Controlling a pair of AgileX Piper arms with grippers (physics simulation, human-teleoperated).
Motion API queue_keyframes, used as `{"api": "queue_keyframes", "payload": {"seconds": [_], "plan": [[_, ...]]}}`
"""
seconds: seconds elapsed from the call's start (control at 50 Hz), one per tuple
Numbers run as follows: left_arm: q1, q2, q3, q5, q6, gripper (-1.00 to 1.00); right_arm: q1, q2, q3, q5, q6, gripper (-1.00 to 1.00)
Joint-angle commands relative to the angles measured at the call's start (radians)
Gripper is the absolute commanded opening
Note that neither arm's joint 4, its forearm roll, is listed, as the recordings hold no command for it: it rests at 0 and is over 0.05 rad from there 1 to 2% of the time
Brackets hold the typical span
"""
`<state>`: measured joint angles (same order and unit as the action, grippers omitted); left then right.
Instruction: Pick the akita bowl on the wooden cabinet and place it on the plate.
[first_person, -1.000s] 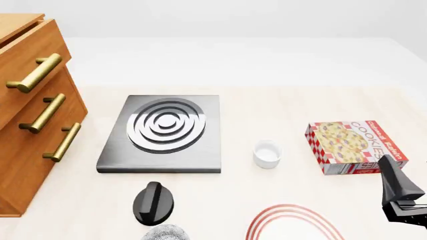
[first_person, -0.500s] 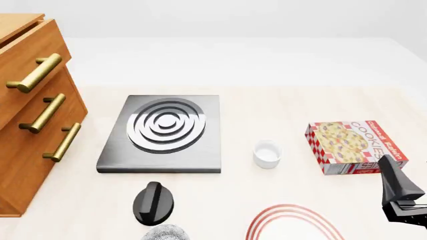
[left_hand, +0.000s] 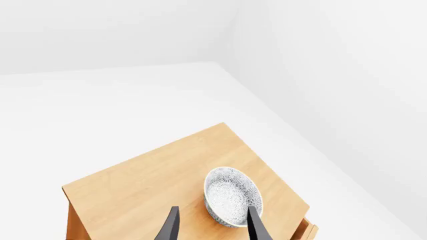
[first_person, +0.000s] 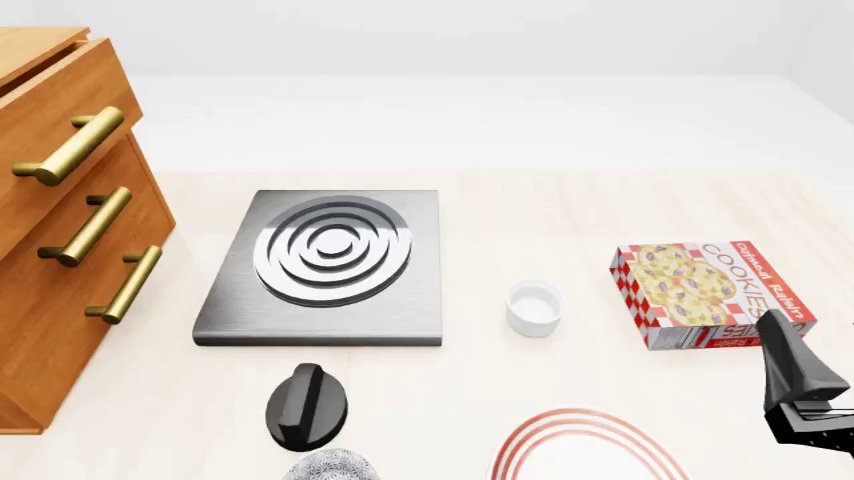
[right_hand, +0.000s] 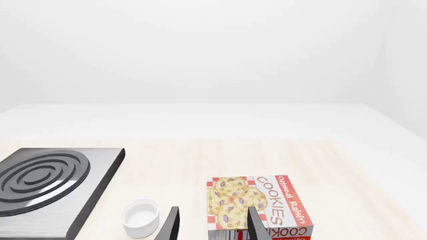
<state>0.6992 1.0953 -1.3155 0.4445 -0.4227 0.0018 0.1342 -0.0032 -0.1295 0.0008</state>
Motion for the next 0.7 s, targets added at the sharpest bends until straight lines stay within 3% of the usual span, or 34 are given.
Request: {"api": "queue_keyframes", "payload": {"seconds": [0.02, 0.7], "plan": [[0.005, 0.036, 0.009, -0.027, -0.017, 1.00, 0.000, 0.000, 0.000, 0.000, 0.000, 1.00], [0.013, 0.118, -0.024, -0.046, -0.029, 1.00, 0.000, 0.001, 0.000, 0.000, 0.000, 1.00]]}}
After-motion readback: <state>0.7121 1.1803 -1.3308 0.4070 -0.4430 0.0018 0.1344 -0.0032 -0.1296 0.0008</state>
